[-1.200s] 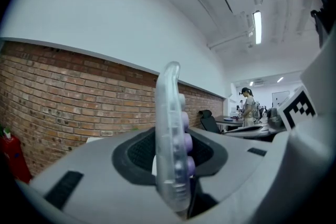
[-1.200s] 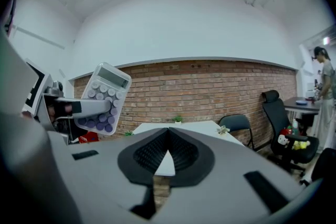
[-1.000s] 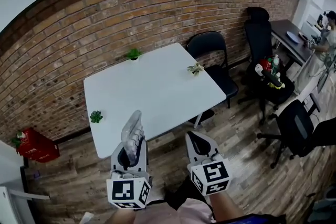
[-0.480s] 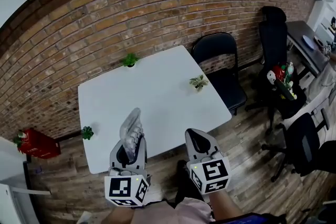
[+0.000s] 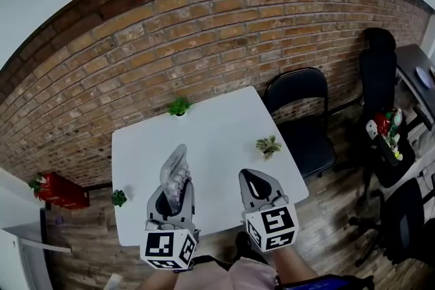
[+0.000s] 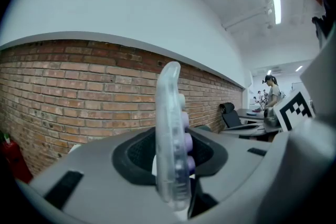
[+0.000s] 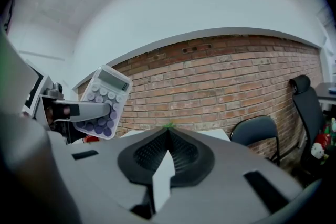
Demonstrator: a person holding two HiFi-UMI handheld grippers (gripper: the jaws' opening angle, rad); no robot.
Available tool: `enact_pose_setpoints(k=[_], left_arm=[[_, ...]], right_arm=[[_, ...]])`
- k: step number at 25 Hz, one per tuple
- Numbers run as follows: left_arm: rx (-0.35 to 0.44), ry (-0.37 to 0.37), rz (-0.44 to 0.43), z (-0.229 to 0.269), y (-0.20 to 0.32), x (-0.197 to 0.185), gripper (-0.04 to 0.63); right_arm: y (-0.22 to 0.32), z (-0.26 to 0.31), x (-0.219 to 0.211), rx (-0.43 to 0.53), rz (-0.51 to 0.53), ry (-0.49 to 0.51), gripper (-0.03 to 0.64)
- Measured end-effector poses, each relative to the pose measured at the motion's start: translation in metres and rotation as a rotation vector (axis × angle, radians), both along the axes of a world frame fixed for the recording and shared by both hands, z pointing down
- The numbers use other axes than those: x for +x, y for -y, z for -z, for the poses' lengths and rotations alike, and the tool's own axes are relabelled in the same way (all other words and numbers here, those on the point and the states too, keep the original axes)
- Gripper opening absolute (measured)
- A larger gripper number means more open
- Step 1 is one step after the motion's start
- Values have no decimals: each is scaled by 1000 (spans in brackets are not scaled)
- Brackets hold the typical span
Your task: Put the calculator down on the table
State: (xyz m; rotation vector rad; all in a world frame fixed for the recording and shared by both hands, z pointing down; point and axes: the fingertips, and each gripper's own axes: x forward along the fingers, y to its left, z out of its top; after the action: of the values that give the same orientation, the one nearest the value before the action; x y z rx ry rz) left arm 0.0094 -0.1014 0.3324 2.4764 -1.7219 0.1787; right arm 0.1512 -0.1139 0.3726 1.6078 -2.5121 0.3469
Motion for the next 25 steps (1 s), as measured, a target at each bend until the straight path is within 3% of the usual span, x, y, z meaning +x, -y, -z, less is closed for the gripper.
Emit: enact_pose_setpoints(k=[6,12,25], left_arm=[[16,-22,59,6,36,-9,140],[21,-32,78,7,80,-32,140],[-117,-61,71,-47,136,-59,140]], right_arm=[[41,7,-21,11,84,-31,0],[82,4,-40,0,97,-57,0],[128,-29,-67,-97,96,-100,0]])
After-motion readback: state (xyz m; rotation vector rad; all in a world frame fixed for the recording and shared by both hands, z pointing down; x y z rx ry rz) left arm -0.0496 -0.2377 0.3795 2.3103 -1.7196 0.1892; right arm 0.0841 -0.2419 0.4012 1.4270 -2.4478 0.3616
